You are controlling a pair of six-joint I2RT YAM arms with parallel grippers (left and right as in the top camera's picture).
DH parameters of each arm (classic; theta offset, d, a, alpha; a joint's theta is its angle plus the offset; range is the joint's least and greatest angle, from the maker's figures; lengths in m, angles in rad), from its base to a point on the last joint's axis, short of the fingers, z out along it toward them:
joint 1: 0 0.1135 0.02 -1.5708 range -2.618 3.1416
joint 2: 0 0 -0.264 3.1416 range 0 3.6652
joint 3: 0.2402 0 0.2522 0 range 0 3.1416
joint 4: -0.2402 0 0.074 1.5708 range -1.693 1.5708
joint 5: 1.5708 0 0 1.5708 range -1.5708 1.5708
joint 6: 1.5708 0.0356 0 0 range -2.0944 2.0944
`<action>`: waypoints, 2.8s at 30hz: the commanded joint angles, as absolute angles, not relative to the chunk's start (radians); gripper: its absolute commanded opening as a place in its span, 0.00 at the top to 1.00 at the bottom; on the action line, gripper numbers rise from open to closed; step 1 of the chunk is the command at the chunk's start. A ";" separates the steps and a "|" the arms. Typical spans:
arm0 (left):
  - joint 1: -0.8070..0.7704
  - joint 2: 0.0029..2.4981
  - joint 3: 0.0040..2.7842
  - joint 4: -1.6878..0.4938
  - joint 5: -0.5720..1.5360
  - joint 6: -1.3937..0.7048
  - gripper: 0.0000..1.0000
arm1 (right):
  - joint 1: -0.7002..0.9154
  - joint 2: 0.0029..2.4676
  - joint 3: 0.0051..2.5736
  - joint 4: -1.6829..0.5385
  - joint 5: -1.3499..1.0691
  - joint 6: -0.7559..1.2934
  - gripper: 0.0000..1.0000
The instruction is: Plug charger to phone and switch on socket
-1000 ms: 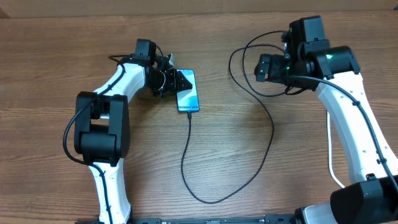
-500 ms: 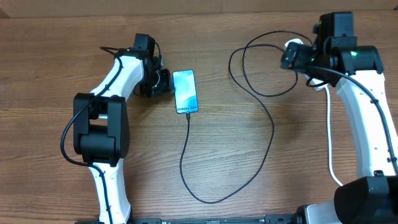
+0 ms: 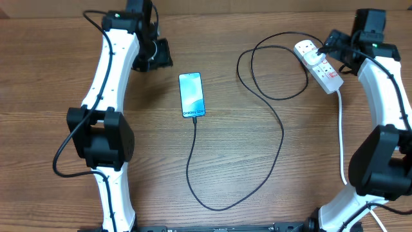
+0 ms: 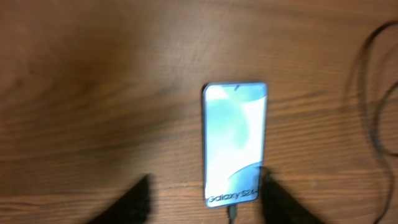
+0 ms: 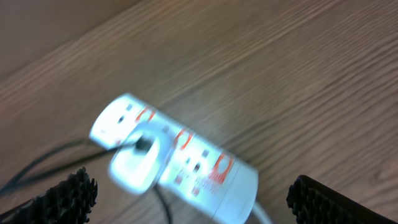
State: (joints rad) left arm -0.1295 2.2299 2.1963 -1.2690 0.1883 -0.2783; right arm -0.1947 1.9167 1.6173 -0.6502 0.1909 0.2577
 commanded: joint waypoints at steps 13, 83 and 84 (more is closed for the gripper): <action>-0.149 2.164 2.248 -1.166 0.244 -0.247 0.00 | -0.284 2.116 1.636 -0.501 0.204 0.242 0.00; -0.151 2.170 2.246 -1.172 0.244 -0.247 0.00 | -0.299 2.157 1.697 -0.756 0.023 0.240 0.00; -0.151 2.170 2.246 -1.172 0.244 -0.247 0.00 | -0.304 2.112 1.703 -0.773 0.024 0.242 0.00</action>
